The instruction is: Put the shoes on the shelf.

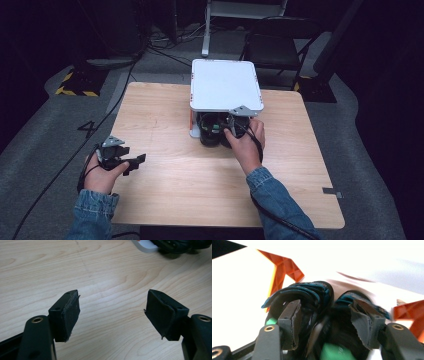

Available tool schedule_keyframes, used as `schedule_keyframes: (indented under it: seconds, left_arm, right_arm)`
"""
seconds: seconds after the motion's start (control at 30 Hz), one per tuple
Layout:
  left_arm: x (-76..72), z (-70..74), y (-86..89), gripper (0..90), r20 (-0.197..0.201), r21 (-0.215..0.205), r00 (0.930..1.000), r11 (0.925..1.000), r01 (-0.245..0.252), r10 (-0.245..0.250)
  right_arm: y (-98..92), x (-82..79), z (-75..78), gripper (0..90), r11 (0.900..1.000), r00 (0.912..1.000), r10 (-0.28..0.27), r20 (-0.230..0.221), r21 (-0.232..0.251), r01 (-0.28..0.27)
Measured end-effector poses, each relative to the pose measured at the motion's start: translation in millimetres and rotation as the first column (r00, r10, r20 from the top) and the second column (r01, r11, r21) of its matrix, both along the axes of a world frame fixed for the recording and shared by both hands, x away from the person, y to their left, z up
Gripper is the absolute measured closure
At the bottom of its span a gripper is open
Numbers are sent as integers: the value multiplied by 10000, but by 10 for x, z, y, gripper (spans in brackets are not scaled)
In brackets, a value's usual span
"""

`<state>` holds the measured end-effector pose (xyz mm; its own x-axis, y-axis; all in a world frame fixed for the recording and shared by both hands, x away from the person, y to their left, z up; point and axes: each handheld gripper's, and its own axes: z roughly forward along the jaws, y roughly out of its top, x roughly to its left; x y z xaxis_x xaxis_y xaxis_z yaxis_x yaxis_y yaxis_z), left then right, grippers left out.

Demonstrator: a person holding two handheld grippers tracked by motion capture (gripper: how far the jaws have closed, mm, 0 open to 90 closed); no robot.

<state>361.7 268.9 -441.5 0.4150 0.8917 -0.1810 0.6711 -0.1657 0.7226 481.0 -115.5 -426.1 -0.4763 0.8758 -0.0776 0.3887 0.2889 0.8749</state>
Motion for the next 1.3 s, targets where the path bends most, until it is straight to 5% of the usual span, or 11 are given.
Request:
schedule_keyframes:
  seconds: [0.33,0.53,0.63,0.93,1.17,1.3]
  left_arm:
    - [66,148,-365,280,387,136,9924,9932,1160,-1165]
    - [69,184,-641,366,511,122,9765,9778,2091,-2095]
    - [77,141,-825,459,436,153,9649,9659,2584,-2588]
    - [225,-124,-1318,597,235,167,9435,9437,3303,-3307]
    - [472,-327,-1728,690,313,187,9434,9439,3298,-3302]
    - [605,-406,-1842,690,551,260,9528,9543,2976,-2986]
  right_arm:
    - [-402,-487,247,451,9935,9959,859,279,727,-878]
    - [-628,-789,233,644,9826,9856,1639,-412,958,-1593]
    - [-719,-914,130,710,9759,9738,1983,-1113,1145,-1856]
    - [-721,-832,-283,713,9761,9540,2035,-2201,1221,-1800]
    - [-639,-712,-452,731,9769,9473,2049,-2461,1117,-1823]
    - [-609,-640,-520,733,9765,9460,2075,-2492,1111,-1849]
